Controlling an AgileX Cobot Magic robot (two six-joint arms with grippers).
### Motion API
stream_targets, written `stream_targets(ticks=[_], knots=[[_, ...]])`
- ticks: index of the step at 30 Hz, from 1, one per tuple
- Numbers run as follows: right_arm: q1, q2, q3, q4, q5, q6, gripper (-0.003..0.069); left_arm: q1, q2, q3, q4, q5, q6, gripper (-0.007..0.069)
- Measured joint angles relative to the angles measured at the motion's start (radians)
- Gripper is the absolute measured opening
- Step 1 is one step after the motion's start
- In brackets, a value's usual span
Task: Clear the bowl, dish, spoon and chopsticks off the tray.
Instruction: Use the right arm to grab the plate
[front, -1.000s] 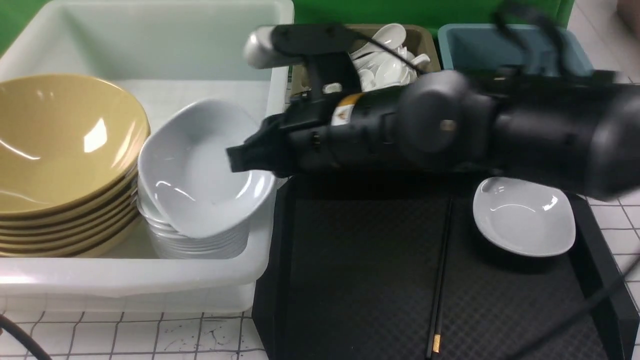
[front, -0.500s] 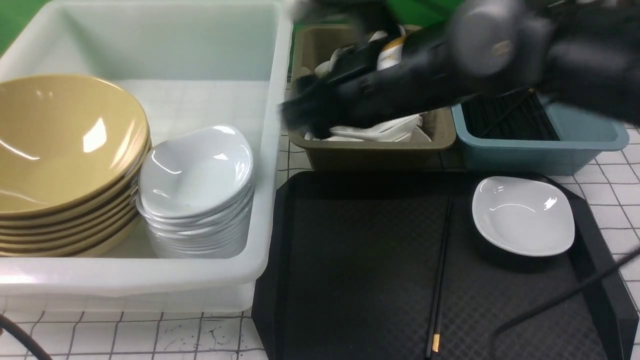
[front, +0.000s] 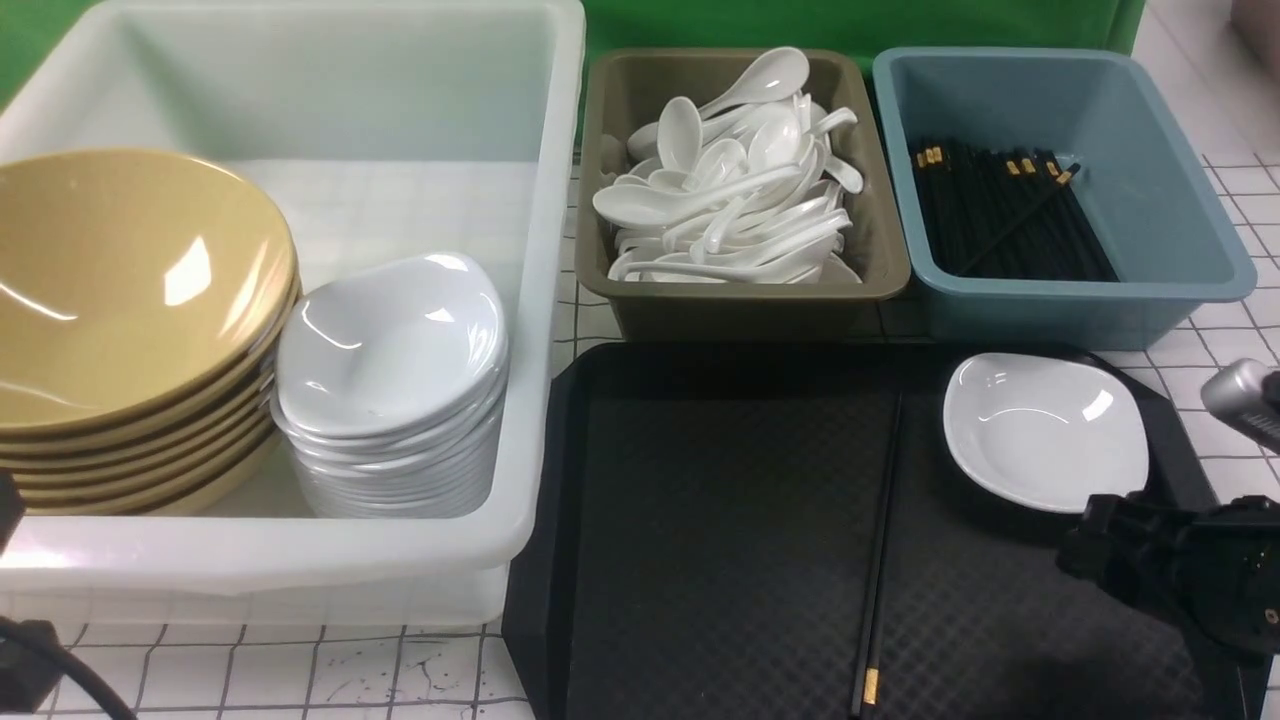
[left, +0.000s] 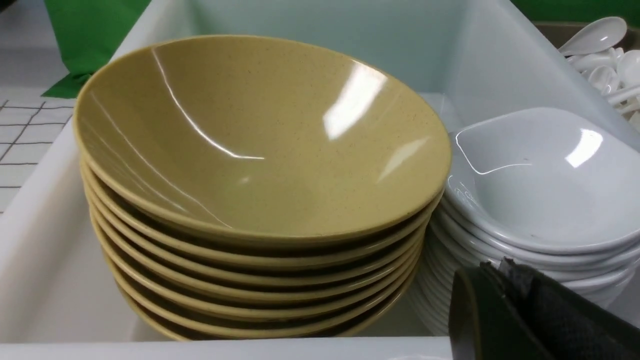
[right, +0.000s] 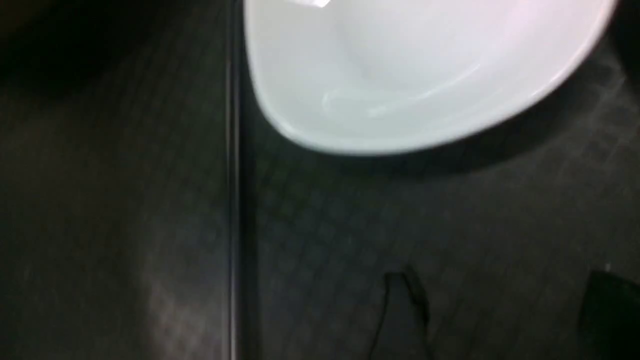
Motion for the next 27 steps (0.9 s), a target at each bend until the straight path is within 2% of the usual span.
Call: stream_targets(ticks=[6,16,17,20,22,23,24,27], knots=[[-0.003,0.116,-0.055,0.025,-0.102,0.010,0.0485,0.000,0.000,0.006,-0.010,-0.013,-0.001,-0.0012],[-0.003,0.361,-0.176,0.028,-0.212,0.117,0.0468,0.000,0.000,0.011,-0.017,-0.005,-0.001,-0.0012],[-0.003,0.367,-0.180,0.028,-0.218,0.119,0.0452,0.000,0.000,0.011,-0.017,-0.005,-0.001,-0.0012],[-0.003,0.375,-0.183,0.029,-0.224,0.106,0.0347,0.000,0.000,0.011,-0.017,-0.005,-0.001,-0.0012],[-0.004,0.373,-0.183,0.032,-0.224,0.063,0.0237,0.000,0.000,0.011,-0.017,-0.004,-0.001,-0.0012],[-0.004,0.373,-0.183,0.032,-0.224,0.058,0.0226,0.000,0.000,0.011,-0.017,-0.004,-0.001,-0.0012],[-0.004,0.357,-0.185,0.033,-0.223,0.016,0.0157,0.000,0.000,0.011,-0.017,-0.004,-0.001,-0.0012],[-0.004,0.298,-0.188,0.034,-0.195,-0.058,0.0081,0.000,0.000,0.011,-0.017,-0.004,-0.001,-0.0012]])
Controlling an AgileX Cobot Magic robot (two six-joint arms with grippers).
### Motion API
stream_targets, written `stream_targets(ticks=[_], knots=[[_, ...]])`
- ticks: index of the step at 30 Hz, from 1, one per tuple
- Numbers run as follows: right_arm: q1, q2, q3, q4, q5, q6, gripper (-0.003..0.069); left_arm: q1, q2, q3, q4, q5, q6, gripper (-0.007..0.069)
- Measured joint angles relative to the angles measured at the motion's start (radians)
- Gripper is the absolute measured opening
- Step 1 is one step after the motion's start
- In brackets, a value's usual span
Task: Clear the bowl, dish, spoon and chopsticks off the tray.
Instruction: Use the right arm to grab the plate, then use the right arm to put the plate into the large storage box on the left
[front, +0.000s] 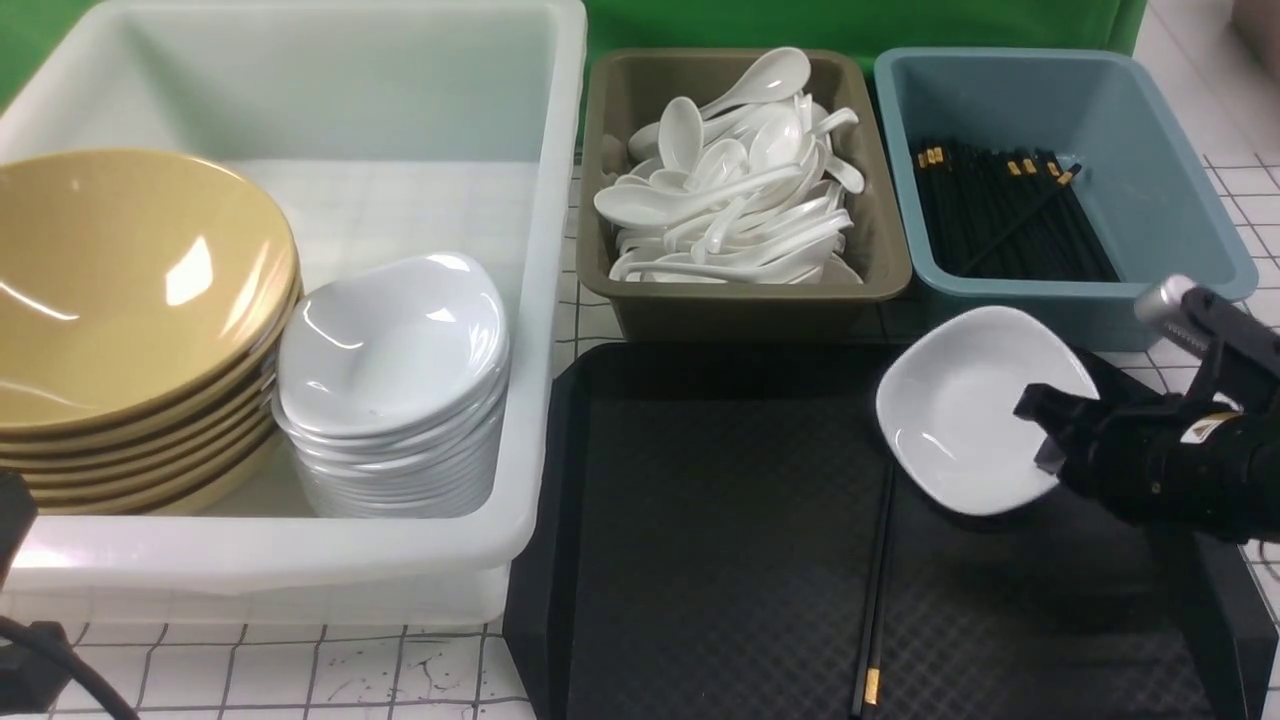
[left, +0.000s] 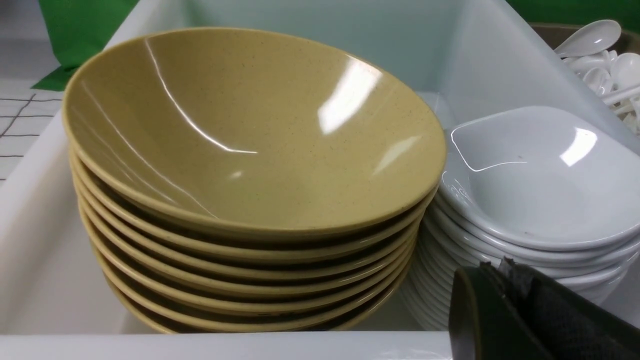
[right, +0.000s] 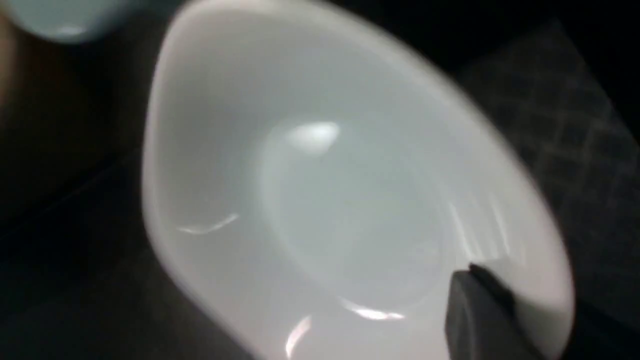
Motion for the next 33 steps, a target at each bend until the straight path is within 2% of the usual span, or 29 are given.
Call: stream_targets(ticks=[5,10,12,15,21,23,29,33], knots=[[0.000,-0.151,0.013,-0.005,0.114,-0.136,0.0074,0.000,0.000,0.000,0.000,0.000,-0.005,-0.0012],[0.005,-0.343,0.003,-0.008,0.163,-0.168,0.0074,0.000,0.000,0.000,0.000,0.000,-0.005,-0.0012],[0.036,-0.429,-0.029,-0.002,0.186,-0.168,0.0074,0.000,0.000,0.000,0.000,0.000,-0.005,-0.0012],[0.179,-0.471,-0.113,0.043,0.176,-0.167,0.0074,0.000,0.000,0.000,0.000,-0.003,-0.006,-0.0012],[0.471,-0.251,-0.288,0.067,0.112,-0.158,0.0074,0.000,0.000,0.000,-0.013,-0.020,-0.006,-0.0012],[0.514,-0.157,-0.353,0.070,0.125,-0.163,0.0074,0.000,0.000,0.000,-0.017,-0.020,-0.006,-0.0012],[0.545,0.146,-0.655,0.073,0.278,-0.184,0.0076,0.000,0.000,0.000,-0.019,-0.019,-0.006,-0.0012],[0.547,0.246,-0.799,0.066,0.354,-0.197,0.0092,0.000,0.000,0.000,-0.019,-0.015,-0.006,-0.0012]])
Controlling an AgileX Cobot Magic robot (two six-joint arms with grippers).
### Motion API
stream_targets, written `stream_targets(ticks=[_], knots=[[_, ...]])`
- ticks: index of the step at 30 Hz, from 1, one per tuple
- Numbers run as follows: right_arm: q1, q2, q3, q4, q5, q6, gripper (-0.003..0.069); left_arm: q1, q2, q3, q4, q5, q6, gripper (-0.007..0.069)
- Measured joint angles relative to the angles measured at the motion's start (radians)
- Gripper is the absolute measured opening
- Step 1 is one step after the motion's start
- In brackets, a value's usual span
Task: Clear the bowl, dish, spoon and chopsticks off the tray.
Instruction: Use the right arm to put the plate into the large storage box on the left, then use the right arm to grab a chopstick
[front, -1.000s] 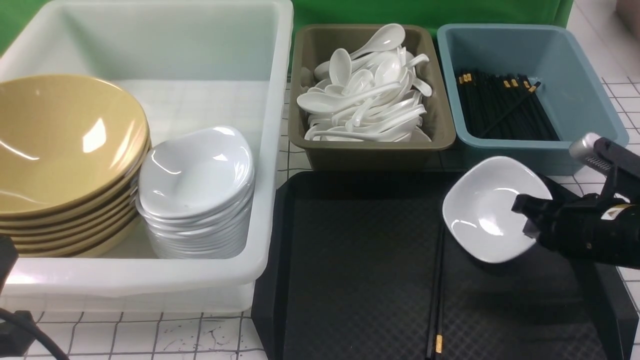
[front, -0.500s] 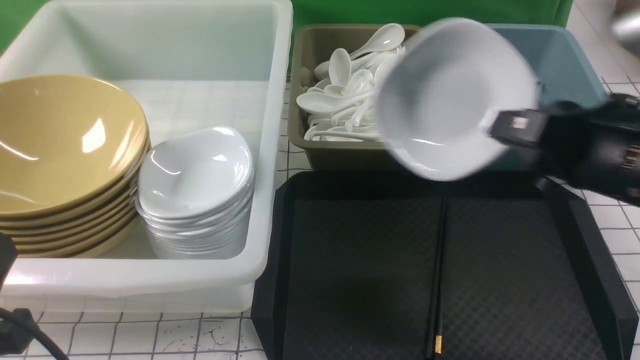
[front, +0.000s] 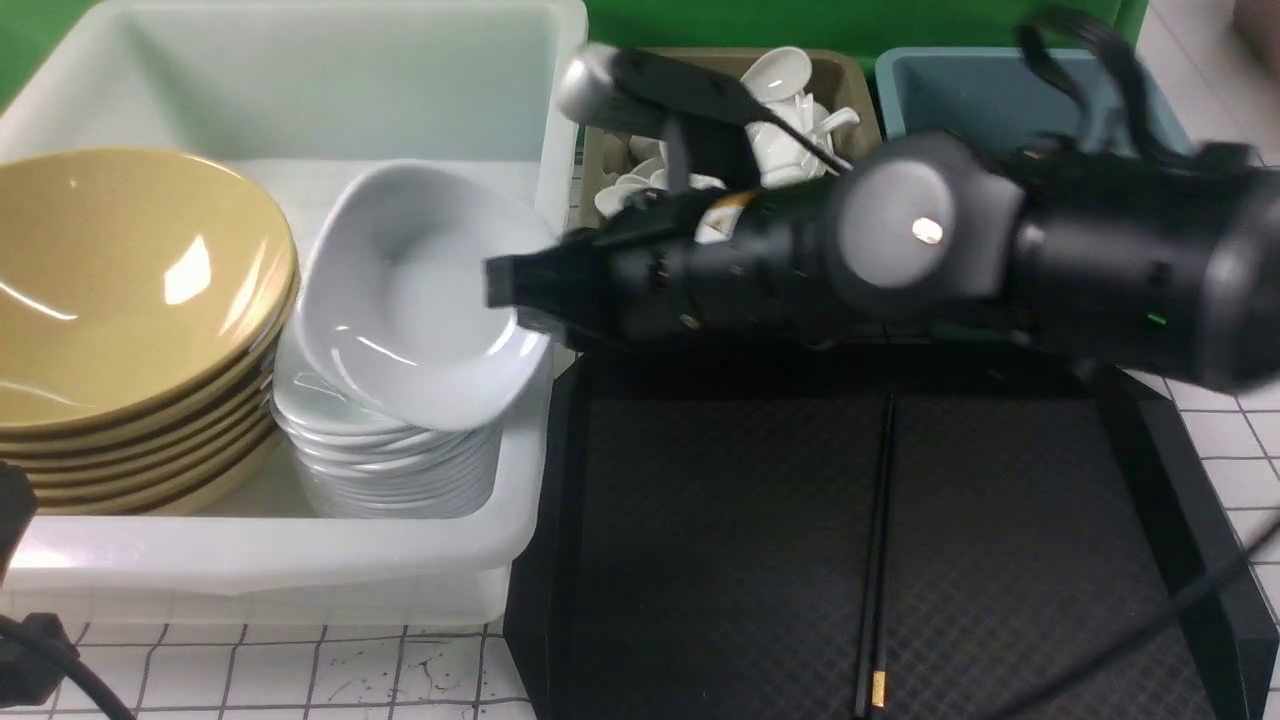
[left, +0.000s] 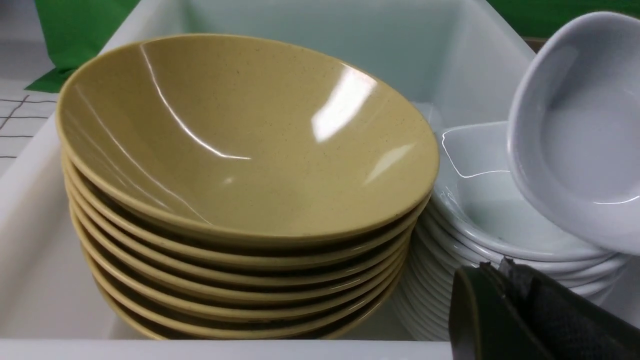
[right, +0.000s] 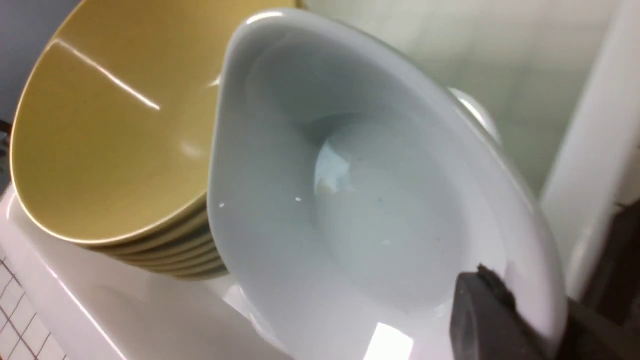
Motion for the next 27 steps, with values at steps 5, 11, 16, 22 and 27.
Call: stream_targets(ticks=[5,11,16,22,27], knots=[[0.000,0.068,-0.099,-0.004,0.057,-0.003,0.0176,0.000,0.000,0.000,0.000,0.007,0.000,-0.0012],[-0.023,0.052,-0.161,-0.119,0.193,-0.086,0.0387,0.000,0.000,0.001,0.000,0.013,0.000,-0.0012],[-0.117,-0.064,-0.189,-0.386,0.523,-0.030,0.0416,0.000,-0.018,0.001,0.000,0.017,0.000,-0.0012],[-0.182,-0.236,0.038,-0.586,0.744,0.084,0.0418,0.000,-0.031,0.001,0.000,0.016,0.000,-0.0012],[-0.187,-0.316,0.436,-0.571,0.530,0.251,0.0418,0.000,-0.031,0.001,0.000,0.016,0.000,-0.0012]])
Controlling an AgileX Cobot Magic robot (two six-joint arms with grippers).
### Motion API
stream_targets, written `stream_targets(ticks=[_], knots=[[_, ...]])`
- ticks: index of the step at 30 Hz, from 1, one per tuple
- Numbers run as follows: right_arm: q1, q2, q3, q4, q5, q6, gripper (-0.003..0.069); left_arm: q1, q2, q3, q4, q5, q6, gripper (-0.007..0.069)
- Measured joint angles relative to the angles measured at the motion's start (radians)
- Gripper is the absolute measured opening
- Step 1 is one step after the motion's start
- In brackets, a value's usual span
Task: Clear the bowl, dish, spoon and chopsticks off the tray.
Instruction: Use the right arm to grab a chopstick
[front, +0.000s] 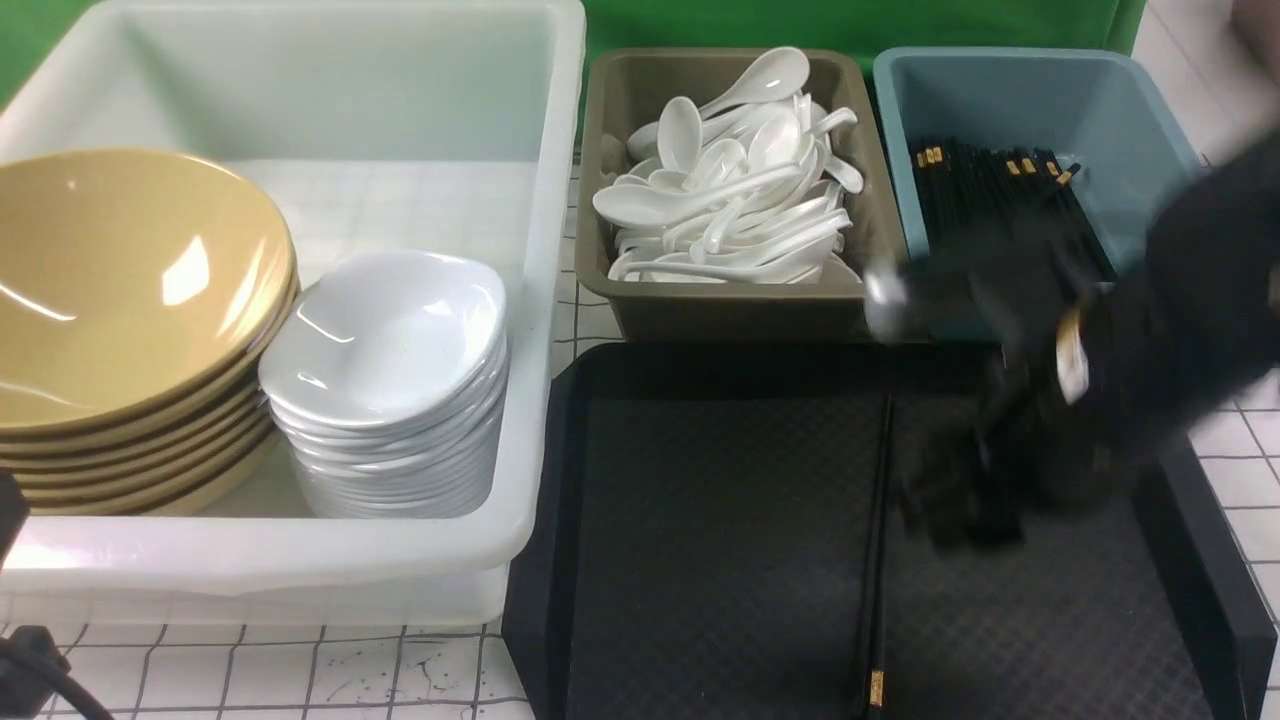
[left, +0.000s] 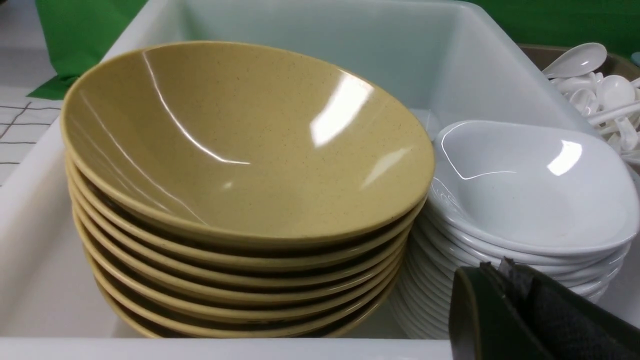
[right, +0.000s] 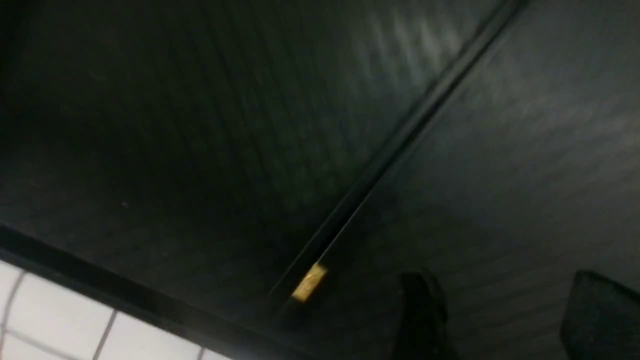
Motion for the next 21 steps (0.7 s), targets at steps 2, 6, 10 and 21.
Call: stream_targets(ticks=[2,6,10,21], knots=[[0.000,0.006,0.087,0.043,-0.099,0.024,0.0418,0.000,0.000,0.000,0.000,0.000,0.000,-0.0012],[0.003,0.048,0.169,0.127,-0.252,0.038,0.0418,0.000,0.000,0.001,0.000,0.000,0.000,-0.0012],[0.013,0.125,0.164,0.145,-0.320,0.034,0.0418,0.000,0.000,0.011,0.000,-0.002,0.000,-0.0012],[0.017,0.211,0.113,0.080,-0.276,-0.017,0.0365,0.000,0.000,0.011,-0.001,-0.009,0.000,-0.0012]])
